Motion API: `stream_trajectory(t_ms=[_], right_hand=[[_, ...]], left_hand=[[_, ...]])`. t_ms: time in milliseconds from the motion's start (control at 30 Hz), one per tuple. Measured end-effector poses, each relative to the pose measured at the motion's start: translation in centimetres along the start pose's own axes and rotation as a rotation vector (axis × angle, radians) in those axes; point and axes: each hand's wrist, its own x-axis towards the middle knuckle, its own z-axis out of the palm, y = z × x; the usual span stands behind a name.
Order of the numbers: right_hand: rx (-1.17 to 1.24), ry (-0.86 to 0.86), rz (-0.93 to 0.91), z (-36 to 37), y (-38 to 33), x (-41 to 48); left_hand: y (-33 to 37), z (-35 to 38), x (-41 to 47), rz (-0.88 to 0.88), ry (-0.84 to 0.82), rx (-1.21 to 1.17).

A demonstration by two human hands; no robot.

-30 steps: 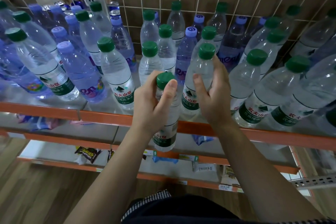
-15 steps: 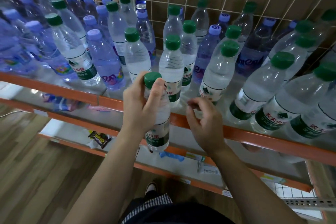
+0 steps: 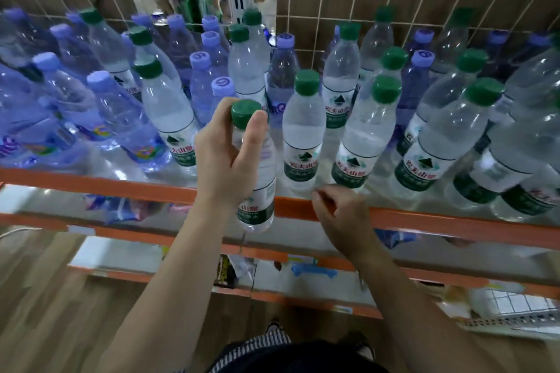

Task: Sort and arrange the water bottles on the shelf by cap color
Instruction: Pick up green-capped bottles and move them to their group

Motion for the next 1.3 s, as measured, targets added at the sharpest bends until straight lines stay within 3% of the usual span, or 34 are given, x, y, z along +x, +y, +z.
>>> stream_trajectory(t_ms=[200, 367, 1167, 1300], right_hand=[[-0.04, 0.045, 0.1, 0.7, -0.5, 0.0], [-0.053, 0.057, 0.107, 0.6, -0.7, -0.1], [-0.053, 0.012, 0.032, -0.8, -0.5, 0.0], [-0.044, 0.086, 0.002, -2.1, -1.7, 0.5]], left_hand=[[-1.4, 0.4, 3.0, 0.016, 0.048, -0.038], [-1.9, 2.3, 4.0, 0.105, 0.08, 0.069], [-1.7, 3.7, 3.3, 0.07, 0.136, 0.196], [-0.7, 3.5, 3.8, 0.066, 0.125, 0.197]])
